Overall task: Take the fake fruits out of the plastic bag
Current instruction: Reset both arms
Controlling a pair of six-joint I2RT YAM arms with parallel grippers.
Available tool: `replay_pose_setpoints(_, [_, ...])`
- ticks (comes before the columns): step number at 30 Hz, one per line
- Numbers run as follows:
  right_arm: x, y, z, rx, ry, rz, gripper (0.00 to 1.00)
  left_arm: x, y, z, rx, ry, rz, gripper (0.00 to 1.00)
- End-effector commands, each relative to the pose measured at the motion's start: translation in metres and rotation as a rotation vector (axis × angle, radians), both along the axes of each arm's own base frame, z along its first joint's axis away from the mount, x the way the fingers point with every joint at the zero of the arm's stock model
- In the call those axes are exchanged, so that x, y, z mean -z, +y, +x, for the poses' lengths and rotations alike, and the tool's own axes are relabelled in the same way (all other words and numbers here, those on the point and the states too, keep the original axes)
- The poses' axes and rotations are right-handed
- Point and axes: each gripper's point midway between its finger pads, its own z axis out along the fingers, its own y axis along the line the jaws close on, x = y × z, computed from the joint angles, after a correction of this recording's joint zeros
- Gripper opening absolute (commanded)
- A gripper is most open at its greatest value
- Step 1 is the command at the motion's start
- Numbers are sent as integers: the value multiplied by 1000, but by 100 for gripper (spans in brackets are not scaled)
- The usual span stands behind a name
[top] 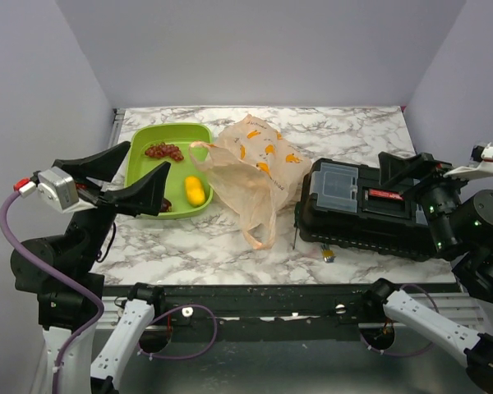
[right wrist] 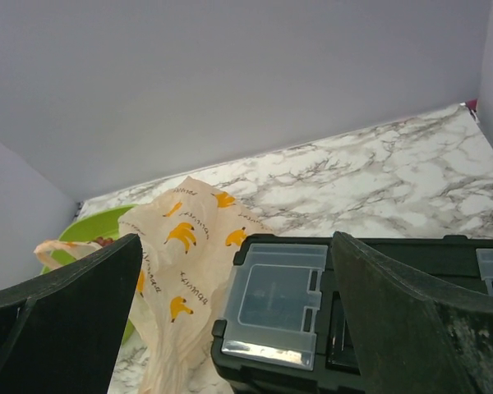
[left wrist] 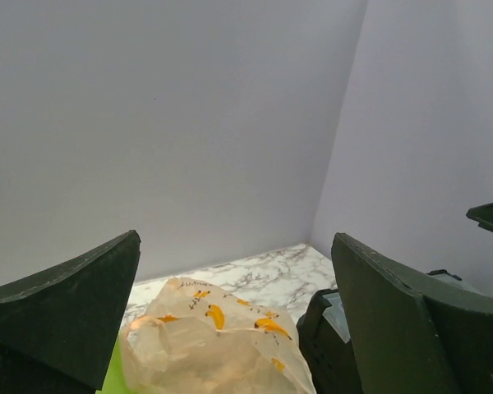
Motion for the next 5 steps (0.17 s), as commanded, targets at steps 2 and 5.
replay_pose_setpoints(2, [4, 5, 1, -22, 2, -2, 100, 1, 5, -2, -27, -8, 2, 99])
replay_pose_setpoints(5, [5, 6, 1, -27, 3, -5, 100, 3, 5, 0, -30, -2, 2, 99])
